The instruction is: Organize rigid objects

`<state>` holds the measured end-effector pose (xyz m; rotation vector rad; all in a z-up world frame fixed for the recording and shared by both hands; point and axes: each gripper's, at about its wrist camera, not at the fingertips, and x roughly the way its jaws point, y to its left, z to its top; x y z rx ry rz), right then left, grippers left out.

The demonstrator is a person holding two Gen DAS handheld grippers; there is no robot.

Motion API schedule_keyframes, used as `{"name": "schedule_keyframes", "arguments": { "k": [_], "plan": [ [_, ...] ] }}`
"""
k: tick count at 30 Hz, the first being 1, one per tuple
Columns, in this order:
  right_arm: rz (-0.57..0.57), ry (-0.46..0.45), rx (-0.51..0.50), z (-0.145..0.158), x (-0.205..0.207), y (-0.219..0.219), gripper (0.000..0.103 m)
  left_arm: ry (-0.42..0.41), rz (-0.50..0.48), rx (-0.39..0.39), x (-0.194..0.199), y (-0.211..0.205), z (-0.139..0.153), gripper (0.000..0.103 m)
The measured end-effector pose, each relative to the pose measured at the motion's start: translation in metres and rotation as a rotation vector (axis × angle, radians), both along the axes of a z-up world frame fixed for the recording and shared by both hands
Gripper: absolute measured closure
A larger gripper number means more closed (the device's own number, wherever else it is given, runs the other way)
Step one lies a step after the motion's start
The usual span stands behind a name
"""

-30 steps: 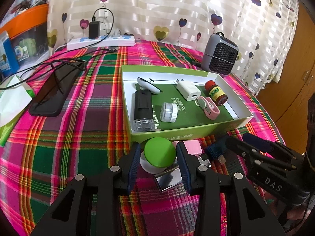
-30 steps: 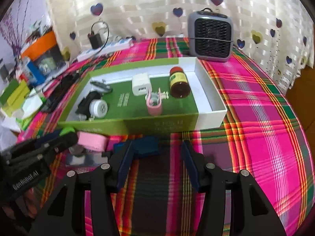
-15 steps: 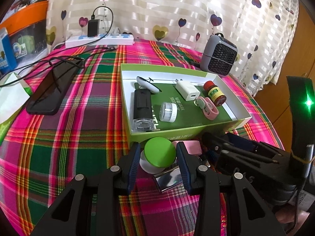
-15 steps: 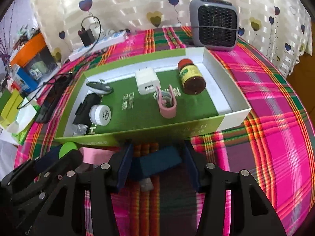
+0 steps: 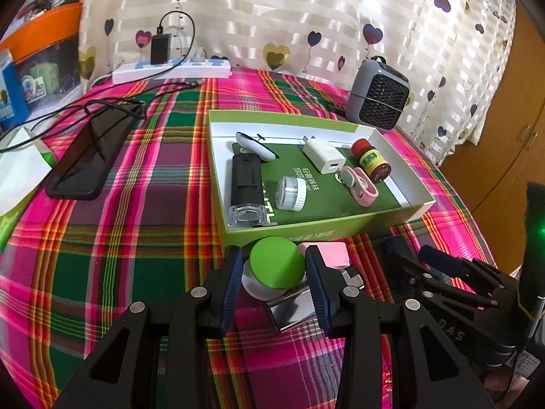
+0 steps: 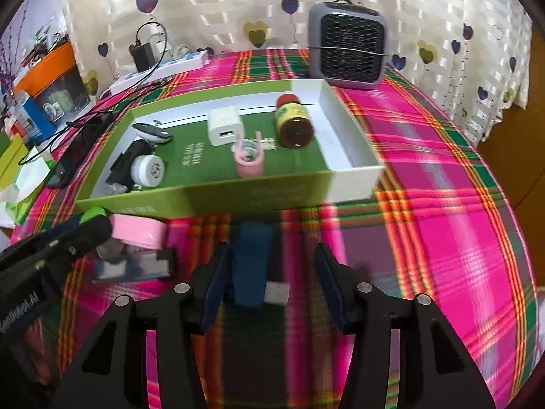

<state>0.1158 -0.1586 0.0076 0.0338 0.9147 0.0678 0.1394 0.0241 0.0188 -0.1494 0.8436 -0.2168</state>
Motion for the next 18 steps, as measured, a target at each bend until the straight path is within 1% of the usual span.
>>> {"name": "schedule_keyframes", "arguments": {
  "k": [9,18],
  "plan": [
    [0.021,-0.012,0.02,-0.002,-0.01,-0.014,0.051,0.002,0.0,0.002,0.0,-0.001,0.0,0.066],
    [0.032,-0.019,0.012,-0.003,-0.013,-0.022,0.051,0.015,-0.002,0.002,-0.001,0.0,-0.004,0.066]
  ]
}}
